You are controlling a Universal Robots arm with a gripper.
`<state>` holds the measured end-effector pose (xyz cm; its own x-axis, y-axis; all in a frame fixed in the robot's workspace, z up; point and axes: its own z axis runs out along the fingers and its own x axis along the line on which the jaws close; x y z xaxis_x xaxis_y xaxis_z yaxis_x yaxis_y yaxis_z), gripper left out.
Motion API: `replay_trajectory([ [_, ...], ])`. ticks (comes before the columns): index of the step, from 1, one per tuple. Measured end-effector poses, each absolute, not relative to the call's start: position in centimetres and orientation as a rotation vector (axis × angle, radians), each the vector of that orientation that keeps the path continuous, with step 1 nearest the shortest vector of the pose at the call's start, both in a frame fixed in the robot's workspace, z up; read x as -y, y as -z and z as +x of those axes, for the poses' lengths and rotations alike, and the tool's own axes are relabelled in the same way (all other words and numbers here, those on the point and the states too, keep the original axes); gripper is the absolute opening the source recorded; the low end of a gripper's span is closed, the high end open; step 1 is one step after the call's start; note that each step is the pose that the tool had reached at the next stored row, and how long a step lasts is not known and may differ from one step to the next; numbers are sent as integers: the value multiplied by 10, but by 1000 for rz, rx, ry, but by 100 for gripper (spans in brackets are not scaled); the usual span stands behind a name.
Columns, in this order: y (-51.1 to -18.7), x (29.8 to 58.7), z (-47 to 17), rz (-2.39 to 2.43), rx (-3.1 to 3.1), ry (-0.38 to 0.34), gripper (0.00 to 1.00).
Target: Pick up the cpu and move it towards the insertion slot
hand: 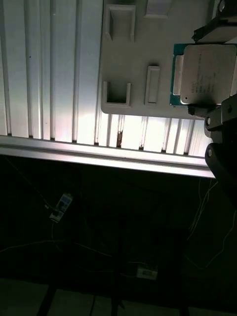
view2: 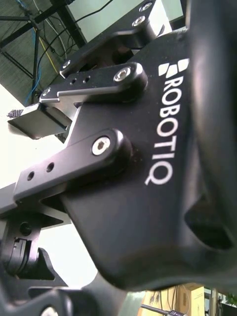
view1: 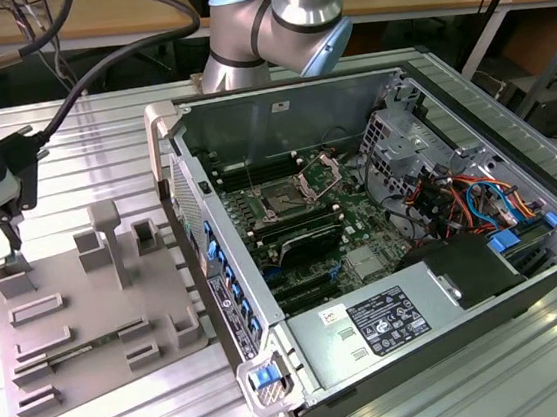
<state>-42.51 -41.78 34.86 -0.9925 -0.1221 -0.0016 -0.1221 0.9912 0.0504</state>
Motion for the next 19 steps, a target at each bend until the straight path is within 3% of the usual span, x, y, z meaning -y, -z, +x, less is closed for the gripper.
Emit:
replay_trajectory([
  [19,-356,418,-425,192,3133,79,55],
])
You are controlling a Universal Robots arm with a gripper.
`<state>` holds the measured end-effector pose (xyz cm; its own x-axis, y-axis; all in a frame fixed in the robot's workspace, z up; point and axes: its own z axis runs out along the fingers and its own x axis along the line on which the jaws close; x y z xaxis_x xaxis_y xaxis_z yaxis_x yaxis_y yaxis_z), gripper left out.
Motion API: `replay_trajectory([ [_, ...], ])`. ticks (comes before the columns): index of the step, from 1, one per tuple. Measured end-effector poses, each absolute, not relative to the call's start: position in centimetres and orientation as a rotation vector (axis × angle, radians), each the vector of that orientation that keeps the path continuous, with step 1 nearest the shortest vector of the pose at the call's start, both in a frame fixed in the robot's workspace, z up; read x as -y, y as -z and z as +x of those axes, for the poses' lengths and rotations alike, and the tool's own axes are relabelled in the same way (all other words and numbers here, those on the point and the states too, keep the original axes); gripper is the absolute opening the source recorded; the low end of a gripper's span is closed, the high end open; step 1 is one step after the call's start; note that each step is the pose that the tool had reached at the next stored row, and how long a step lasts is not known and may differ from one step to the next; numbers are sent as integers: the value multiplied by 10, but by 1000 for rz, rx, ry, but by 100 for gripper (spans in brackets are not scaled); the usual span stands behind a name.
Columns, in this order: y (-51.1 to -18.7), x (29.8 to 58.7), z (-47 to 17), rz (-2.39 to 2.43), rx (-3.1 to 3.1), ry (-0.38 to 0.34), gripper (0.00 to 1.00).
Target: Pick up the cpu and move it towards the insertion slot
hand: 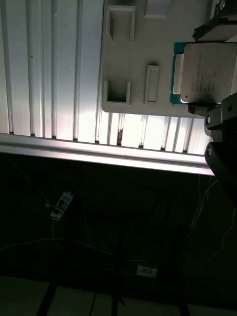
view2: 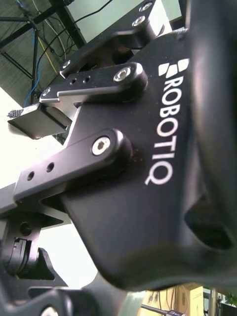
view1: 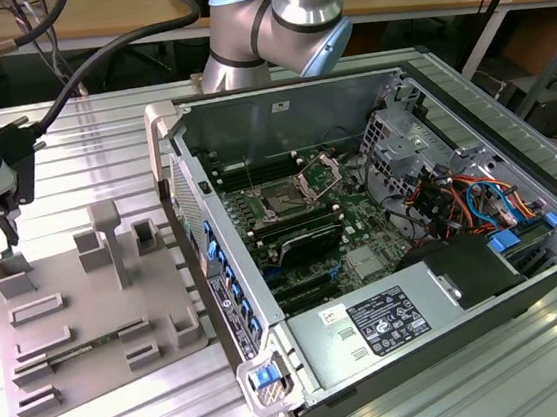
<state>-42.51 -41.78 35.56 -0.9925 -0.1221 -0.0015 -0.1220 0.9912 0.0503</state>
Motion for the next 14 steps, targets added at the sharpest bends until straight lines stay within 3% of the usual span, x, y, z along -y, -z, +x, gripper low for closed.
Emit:
replay_trajectory([
  [14,-366,418,-425,192,3133,79,55],
])
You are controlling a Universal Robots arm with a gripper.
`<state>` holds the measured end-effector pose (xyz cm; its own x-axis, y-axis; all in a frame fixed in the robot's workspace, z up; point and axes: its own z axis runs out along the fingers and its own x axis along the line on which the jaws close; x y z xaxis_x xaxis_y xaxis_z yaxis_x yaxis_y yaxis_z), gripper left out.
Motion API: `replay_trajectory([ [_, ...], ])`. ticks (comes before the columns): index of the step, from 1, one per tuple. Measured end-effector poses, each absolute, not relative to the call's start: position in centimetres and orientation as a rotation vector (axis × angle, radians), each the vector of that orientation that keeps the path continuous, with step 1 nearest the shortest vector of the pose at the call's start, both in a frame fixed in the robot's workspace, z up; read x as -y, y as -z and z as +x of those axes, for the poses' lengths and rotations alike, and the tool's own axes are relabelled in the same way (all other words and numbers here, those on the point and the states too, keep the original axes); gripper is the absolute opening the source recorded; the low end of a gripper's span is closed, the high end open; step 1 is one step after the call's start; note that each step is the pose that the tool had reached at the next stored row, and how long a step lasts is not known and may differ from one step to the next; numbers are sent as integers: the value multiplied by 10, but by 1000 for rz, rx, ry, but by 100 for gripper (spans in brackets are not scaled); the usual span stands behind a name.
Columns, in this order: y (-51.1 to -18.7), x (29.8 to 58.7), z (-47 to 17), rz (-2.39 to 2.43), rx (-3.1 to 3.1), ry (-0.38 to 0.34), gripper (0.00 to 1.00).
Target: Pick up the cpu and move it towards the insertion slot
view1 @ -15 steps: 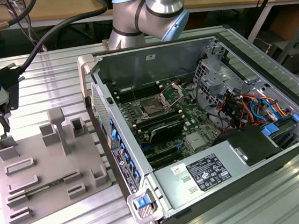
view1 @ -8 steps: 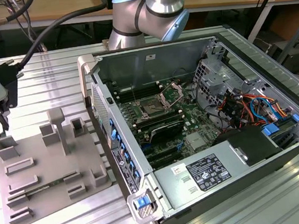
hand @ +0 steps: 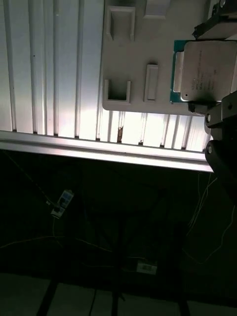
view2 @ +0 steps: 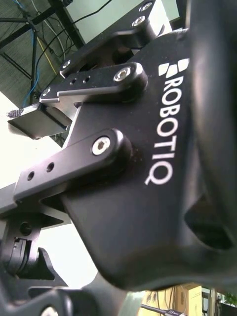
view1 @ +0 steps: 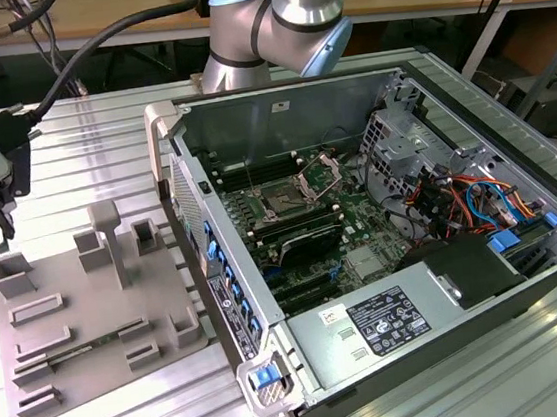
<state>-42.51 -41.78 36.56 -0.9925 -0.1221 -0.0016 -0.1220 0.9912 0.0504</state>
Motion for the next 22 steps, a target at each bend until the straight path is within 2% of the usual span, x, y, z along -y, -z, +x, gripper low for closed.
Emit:
replay_trajectory([
  [22,-384,418,-425,192,3133,79,55],
])
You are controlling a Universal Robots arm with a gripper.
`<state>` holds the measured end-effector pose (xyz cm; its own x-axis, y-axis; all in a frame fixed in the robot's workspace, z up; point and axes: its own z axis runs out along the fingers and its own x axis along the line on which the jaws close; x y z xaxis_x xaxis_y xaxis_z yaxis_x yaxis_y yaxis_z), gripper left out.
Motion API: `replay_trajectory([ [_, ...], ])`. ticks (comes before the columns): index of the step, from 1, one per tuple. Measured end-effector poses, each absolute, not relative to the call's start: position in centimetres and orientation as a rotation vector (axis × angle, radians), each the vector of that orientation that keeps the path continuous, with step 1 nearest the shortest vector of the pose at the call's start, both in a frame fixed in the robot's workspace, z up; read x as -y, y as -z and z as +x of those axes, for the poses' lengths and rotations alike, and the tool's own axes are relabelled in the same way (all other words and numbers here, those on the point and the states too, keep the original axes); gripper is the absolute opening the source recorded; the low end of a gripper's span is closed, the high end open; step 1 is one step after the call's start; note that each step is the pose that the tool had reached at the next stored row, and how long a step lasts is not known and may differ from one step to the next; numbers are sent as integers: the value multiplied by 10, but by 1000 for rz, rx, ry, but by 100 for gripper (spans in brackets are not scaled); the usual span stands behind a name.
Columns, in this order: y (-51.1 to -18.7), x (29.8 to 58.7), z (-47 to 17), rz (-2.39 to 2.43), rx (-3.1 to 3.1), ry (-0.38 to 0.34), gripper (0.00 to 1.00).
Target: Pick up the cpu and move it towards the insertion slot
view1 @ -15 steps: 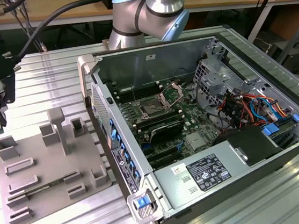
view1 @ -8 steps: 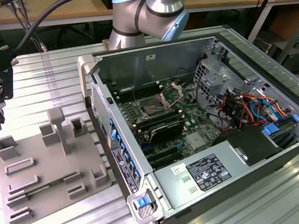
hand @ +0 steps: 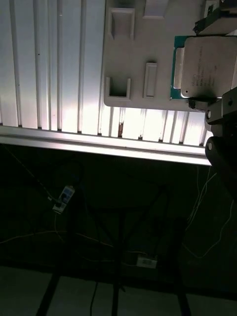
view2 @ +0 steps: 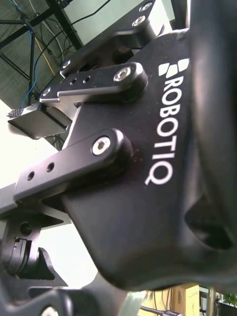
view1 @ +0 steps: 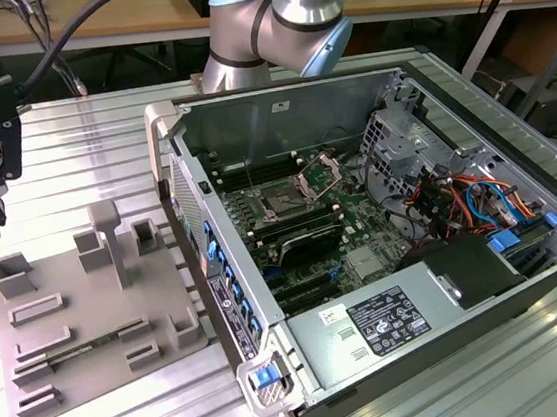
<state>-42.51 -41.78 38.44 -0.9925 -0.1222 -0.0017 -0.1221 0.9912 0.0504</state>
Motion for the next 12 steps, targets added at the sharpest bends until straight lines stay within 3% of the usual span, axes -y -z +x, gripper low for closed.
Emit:
replay_trajectory([
  [12,-385,418,-420,192,3133,79,55],
])
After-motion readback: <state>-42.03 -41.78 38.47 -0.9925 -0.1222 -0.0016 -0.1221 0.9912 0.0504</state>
